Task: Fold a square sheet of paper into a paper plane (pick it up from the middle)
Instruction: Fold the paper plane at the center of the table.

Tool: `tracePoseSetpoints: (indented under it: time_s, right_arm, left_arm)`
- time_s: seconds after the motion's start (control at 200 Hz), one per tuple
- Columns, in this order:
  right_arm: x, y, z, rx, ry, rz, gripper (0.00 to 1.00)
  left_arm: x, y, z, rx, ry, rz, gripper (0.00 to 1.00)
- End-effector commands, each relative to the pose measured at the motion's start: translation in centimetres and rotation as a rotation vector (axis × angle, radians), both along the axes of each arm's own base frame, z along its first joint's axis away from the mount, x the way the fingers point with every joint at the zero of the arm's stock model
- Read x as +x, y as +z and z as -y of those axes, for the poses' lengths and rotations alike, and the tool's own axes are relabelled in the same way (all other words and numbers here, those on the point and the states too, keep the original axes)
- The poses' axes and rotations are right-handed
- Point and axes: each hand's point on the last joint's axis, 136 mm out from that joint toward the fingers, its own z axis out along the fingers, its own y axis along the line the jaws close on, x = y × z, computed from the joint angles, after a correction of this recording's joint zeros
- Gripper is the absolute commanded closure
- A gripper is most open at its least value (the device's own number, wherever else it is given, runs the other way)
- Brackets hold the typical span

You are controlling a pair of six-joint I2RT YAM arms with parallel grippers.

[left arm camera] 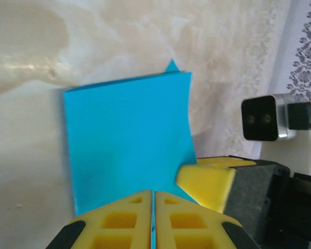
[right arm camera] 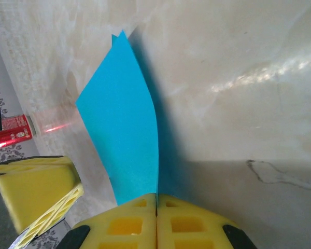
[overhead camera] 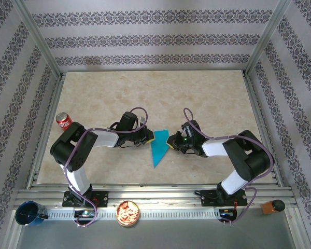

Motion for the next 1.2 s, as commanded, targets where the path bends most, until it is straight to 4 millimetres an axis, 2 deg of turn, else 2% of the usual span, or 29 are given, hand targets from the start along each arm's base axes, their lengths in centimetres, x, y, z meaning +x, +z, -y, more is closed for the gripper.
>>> tracePoseSetpoints:
  time_s: [0.0, 0.375, 0.57, 0.694, 0.909, 1.044, 1.139, 1.194]
  right_arm:
    - [0.6, 0.9, -0.2, 0.020, -0.020, 0.041, 0.90]
    - [0.2, 1.3, -0.6, 0.047, 0.033, 0.049, 0.82]
    - [0.3, 1.8, -0.4, 0.060, 0.070, 0.064, 0.74]
    - [0.6, 2.2, -0.9, 0.096, 0.129, 0.067, 0.73]
    - [1.2, 2.5, -1.6, 0.147, 0.210, 0.070, 0.75]
    - [1.3, 2.0, -1.6, 0.145, 0.229, 0.058, 0.79]
    - [1.3, 1.7, -1.5, 0.140, 0.223, 0.048, 0.85]
    - [1.2, 1.6, -1.4, 0.139, 0.210, 0.039, 0.89]
  left_arm:
    - [0.5, -0.3, 0.3, 0.023, 0.012, 0.002, 0.90]
    - [-0.1, -2.8, 0.4, 0.015, 0.008, -0.044, 0.91]
    - [-0.6, -3.4, 0.3, 0.027, -0.020, -0.036, 0.92]
    - [-1.0, -3.7, 0.3, 0.032, -0.057, -0.035, 0.93]
    - [-1.1, -3.9, 0.5, 0.029, -0.072, -0.034, 0.94]
    - [-0.9, -3.6, 0.6, 0.027, -0.075, -0.019, 0.94]
    - [-0.8, -2.8, 0.7, 0.023, -0.084, 0.000, 0.94]
    - [-0.8, -1.6, 1.0, -0.001, -0.105, 0.032, 0.89]
